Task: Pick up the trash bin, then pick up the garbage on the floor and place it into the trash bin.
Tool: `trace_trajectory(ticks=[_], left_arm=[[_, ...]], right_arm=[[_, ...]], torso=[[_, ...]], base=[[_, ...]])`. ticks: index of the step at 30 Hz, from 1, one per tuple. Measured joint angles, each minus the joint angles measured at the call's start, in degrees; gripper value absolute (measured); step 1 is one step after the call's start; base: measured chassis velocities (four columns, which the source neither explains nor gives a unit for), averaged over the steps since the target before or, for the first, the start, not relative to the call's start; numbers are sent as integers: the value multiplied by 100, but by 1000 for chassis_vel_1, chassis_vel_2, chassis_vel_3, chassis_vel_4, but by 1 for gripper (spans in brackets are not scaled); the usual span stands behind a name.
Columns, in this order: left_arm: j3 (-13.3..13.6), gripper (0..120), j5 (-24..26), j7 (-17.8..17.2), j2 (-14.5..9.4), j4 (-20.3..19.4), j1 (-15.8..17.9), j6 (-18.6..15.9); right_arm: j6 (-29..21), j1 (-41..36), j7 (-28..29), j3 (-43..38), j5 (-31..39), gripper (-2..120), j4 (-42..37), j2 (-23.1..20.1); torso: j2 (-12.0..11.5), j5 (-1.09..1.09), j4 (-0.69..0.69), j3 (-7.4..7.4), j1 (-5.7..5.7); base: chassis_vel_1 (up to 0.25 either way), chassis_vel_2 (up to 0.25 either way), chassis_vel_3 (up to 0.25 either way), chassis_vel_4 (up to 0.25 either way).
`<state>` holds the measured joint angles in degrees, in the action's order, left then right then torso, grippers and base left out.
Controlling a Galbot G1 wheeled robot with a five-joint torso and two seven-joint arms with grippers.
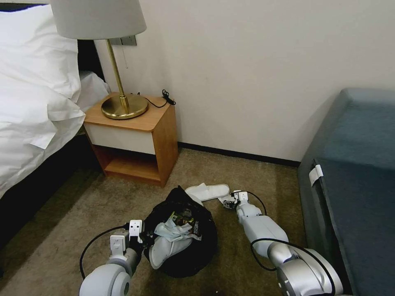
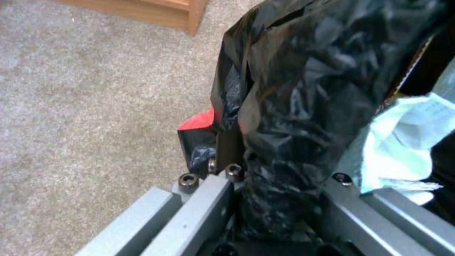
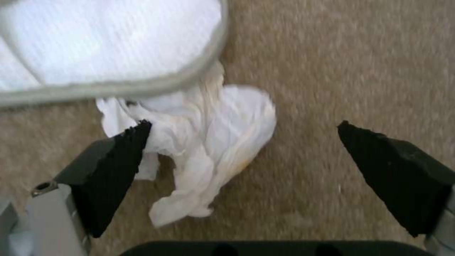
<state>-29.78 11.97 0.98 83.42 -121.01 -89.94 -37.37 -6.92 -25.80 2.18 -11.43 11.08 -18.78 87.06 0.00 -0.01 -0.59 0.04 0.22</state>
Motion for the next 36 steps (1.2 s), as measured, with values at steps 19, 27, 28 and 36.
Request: trace_trajectory(ticks=[19, 27, 28, 36], left_arm=[[-21, 0, -35, 5, 45, -49, -48, 17], [-34, 0, -33, 5, 40, -77, -80, 18], [-34, 0, -33, 5, 40, -77, -80, 18], [-37, 0, -43, 12, 34, -94, -124, 33]], right_arm=[[-5, -99, -60, 98, -5, 100, 58, 147], [11, -53, -90, 33, -4, 100, 104, 78], [11, -53, -90, 33, -4, 100, 104, 78], [15, 46, -94, 33, 23, 100, 110, 47]], torso=[[0, 0, 1, 0, 0], [0, 0, 0, 0, 0], [0, 0, 0, 0, 0], [0, 0, 0, 0, 0]], base=[[0, 0, 0, 0], [0, 0, 0, 0], [0, 0, 0, 0], [0, 0, 0, 0]])
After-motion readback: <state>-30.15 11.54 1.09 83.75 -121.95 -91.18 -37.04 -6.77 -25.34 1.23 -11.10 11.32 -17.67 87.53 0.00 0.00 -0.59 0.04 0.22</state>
